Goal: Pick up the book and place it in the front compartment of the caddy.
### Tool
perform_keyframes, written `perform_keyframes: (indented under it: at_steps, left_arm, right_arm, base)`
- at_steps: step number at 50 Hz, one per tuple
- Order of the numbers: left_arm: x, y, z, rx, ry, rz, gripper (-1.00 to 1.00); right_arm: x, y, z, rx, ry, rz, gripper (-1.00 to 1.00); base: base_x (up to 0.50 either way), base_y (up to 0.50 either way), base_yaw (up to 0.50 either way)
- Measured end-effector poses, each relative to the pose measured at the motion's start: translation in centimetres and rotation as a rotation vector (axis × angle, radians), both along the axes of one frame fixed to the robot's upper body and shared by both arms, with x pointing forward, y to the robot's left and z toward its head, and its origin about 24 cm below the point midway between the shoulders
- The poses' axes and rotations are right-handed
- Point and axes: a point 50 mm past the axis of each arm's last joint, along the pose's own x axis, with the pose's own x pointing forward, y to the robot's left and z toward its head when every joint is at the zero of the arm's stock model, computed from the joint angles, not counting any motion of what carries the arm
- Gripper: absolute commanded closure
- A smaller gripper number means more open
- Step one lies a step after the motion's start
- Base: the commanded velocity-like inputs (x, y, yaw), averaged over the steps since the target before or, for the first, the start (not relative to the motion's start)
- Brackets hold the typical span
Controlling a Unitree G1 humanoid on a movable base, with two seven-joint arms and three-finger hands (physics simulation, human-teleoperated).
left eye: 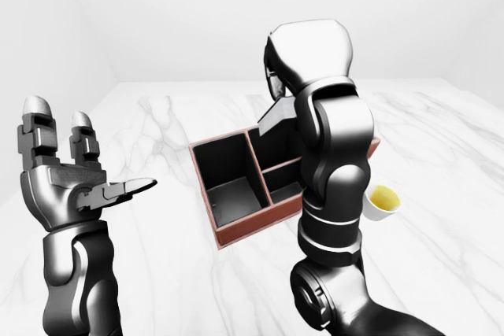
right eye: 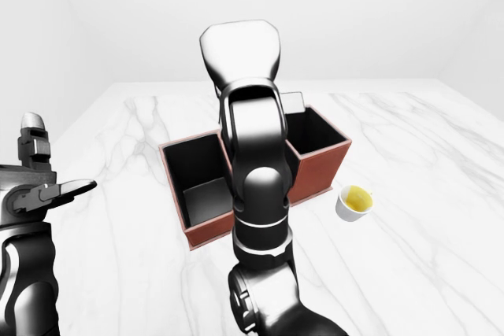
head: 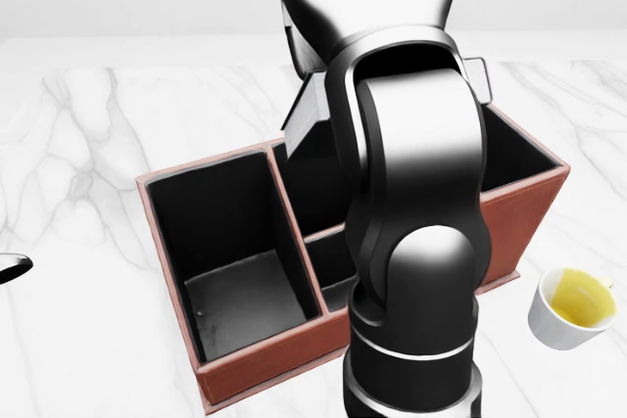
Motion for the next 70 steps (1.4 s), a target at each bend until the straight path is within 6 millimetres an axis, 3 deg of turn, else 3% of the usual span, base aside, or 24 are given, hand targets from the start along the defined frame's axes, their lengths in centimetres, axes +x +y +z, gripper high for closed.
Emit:
perform_keyframes:
  at_steps: [28,70]
  left_arm:
    - [0.0,-0.1,0.0,0.003,0.000,-0.001,-1.00]
    - [0.0,-0.1,-0.2,0.003,0.007,-0.004,-1.00]
  right_arm:
    - [1.8,1.5,-1.1,-0.043,0.077,0.071,1.00]
    - [4.5,0.8,-3.8,-0.145,0.201,0.043,1.00]
  base:
    - [0.00,0.00,0.00]
    - [0.00,0.00,0.00]
